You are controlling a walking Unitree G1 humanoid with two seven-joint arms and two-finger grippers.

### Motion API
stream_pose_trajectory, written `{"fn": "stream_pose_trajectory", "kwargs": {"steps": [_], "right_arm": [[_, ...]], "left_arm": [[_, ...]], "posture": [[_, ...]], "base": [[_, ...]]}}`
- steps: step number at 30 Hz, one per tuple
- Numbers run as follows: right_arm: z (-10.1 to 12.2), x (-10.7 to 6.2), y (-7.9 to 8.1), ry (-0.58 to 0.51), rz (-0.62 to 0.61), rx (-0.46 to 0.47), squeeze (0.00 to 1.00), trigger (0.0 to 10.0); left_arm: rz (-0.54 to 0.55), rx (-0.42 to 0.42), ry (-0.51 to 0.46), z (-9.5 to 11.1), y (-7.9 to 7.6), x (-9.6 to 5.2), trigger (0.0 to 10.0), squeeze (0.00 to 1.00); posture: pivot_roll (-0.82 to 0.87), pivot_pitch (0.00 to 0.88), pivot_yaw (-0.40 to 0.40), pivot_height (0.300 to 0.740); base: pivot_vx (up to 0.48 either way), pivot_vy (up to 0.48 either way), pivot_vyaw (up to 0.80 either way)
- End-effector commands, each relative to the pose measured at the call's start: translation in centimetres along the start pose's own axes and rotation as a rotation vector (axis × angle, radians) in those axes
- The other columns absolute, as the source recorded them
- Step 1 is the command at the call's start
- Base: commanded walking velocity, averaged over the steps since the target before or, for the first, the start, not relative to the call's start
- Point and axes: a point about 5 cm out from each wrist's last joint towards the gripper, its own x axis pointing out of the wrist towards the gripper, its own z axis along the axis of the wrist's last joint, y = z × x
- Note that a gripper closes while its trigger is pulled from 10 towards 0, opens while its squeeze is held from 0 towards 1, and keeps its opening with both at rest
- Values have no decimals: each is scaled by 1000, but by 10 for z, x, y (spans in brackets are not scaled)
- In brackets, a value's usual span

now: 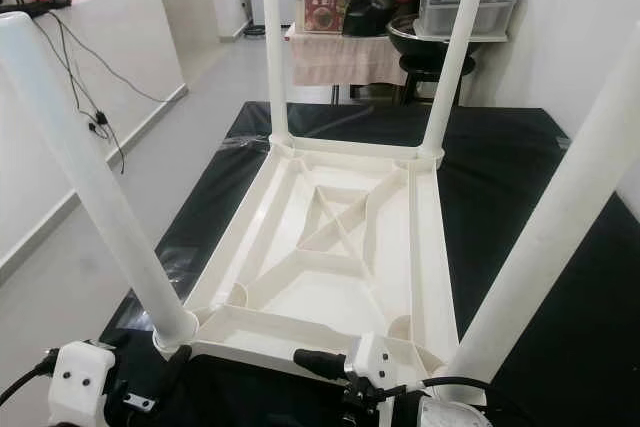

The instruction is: Building children table

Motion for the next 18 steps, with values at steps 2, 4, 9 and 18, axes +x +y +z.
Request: {"fn": "stream_pose_trajectory", "kwargs": {"steps": [2,4,9,18], "right_arm": [[-3,1,0,14,-7,1,0,10000],[-4,2,0,12,-5,7,0,10000],[-5,3,0,14,-1,9,0,10000],[-4,3,0,12,-3,7,0,10000]], "left_arm": [[14,18,3,-1,8,-5,10000,1000],[42,26,35,-11,15,-8,10000,1000],[81,13,49,-19,19,-8,10000,1000],[97,20,-16,-9,33,15,10000,1000]], "posture": [[-24,0,36,740],[-14,0,33,740],[-16,0,31,740],[-29,0,27,740]], "base": [[0,0,0],[0,0,0],[0,0,0],[0,0,0]]}}
